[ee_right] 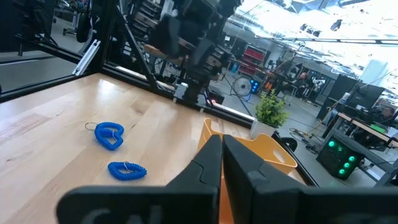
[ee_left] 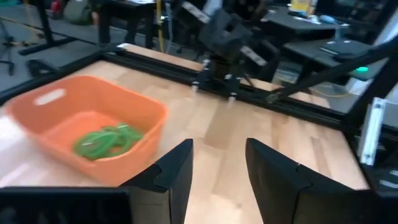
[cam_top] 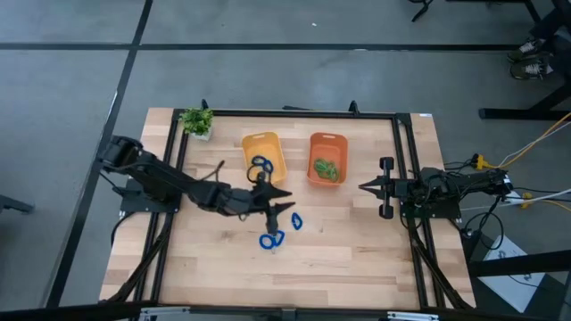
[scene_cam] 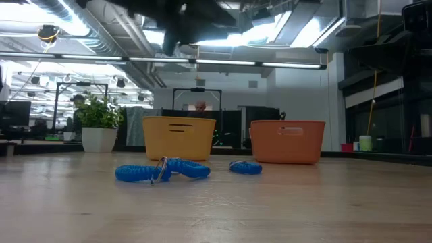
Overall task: Sort spring keychains
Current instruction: Put the blue spring keychain into the yellow bin
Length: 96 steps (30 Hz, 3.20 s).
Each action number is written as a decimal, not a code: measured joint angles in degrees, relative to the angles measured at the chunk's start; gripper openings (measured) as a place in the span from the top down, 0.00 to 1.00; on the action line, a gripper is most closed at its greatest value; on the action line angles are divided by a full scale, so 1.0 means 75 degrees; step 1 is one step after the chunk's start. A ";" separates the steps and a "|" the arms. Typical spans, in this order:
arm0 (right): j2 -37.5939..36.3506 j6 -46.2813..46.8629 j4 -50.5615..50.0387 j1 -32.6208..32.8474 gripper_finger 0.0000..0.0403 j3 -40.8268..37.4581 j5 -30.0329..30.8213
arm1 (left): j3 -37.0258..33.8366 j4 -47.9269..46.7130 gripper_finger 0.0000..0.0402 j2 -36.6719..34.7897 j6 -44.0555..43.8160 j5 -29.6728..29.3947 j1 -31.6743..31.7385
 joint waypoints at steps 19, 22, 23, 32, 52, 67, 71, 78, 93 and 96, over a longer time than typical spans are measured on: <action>0.0003 -0.0002 -0.0001 0.0000 0.96 0.0000 0.0000 | 0.4186 -0.6167 0.64 0.1843 -0.1946 0.1578 -0.0307; 0.0000 0.0000 -0.0001 0.0000 0.96 0.0000 0.0000 | 0.4204 -0.6550 0.64 0.1898 -0.2645 0.1948 -0.0405; 0.0003 0.0000 -0.0001 0.0000 0.96 0.0000 -0.0003 | 0.4204 -0.6726 0.64 0.1902 -0.2924 0.2048 -0.0451; 0.0000 -0.0003 -0.0001 0.0000 0.96 0.0000 -0.0001 | 0.4204 -0.7875 0.64 0.2052 -0.4795 0.2515 -0.0933; 0.0002 -0.0002 -0.0001 0.0000 0.96 0.0000 -0.0003 | 0.4201 -0.9189 0.64 0.3472 -0.5298 0.3534 -0.1111; 0.0003 0.0000 -0.0001 0.0000 0.96 0.0000 -0.0003 | 0.4201 -0.9877 0.64 0.3319 -0.5197 0.2093 -0.1067; 0.0003 0.0000 -0.0001 0.0000 0.96 0.0000 0.0000 | 0.4201 -0.9855 0.64 0.3319 -0.5110 0.2297 -0.0995; 0.0002 -0.0001 -0.0001 0.0000 0.96 0.0000 0.0000 | 0.4201 -0.9755 0.64 0.3523 -0.4829 0.2595 -0.0855; 0.0003 0.0000 -0.0001 0.0000 0.96 0.0000 0.0000 | 0.4219 -0.9772 0.65 0.3866 -0.4666 0.2999 -0.0631; 0.0002 -0.0001 0.0001 0.0000 0.96 0.0000 0.0000 | 0.4219 -0.9755 0.69 0.3869 -0.4680 0.3045 -0.0625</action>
